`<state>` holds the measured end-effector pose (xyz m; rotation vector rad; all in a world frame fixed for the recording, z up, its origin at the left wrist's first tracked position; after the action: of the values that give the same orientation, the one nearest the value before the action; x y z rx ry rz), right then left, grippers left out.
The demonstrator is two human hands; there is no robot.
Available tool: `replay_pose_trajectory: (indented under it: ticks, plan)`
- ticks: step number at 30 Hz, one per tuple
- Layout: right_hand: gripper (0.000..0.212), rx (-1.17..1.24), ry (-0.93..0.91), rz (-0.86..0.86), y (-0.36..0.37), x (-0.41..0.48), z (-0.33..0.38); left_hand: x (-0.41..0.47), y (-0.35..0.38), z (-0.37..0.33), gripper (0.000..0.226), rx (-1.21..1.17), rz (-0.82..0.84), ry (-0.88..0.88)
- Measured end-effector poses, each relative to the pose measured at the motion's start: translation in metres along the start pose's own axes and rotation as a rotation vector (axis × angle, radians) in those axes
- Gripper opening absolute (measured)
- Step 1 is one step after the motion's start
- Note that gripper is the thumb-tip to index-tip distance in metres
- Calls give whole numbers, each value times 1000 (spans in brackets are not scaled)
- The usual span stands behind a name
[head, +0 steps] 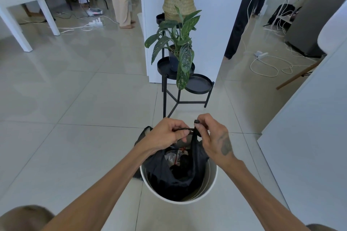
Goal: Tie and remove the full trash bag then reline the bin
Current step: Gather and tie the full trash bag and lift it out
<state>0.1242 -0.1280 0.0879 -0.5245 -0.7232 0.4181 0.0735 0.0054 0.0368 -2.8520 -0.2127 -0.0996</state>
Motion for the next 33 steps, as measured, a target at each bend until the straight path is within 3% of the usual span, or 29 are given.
replay_pose_trajectory:
  ticks: [5, 10, 15, 16, 21, 24, 27, 30, 33]
  plan:
    - [6, 71, 176, -66, 16, -13, -17, -10, 2, 8, 11, -54, -89, 9]
    - [11, 89, 271, -156, 23, -20, -27, -14, 7, 10, 11, -106, -73, -33]
    - [2, 99, 218, -153, 18, -17, -19, -17, 11, 6, 8, -105, -71, -51]
    - [10, 107, 217, -148, 16, -16, -18, -19, 8, 4, 13, -75, -82, -37]
    - [18, 280, 487, -113, 8, -22, -47, -44, 9, -12, 22, 263, -61, 208]
    - [19, 267, 606, -79, 6, -23, -54, -50, 15, -1, 32, 755, 1, 251]
    - [19, 91, 682, 67, 17, -24, -54, -54, 7, 4, 36, 962, -131, 215]
    - [22, 31, 778, 326, 37, -28, -64, -53, 7, -3, 32, 831, -219, 298]
    - [26, 115, 831, 661, 54, -30, -59, -42, 5, -6, 25, 649, -128, 301]
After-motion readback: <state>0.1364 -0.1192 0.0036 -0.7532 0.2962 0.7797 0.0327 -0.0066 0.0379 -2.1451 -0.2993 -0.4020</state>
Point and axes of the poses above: each hand's wrist, its own x-axis towards the middle knuckle, its own y-axis out of the palm, z = x × y, the point moved 9 cm from there along x, towards the middle knuckle, and after that the axes turned 8 degrees about y, right-handed, at the moved point
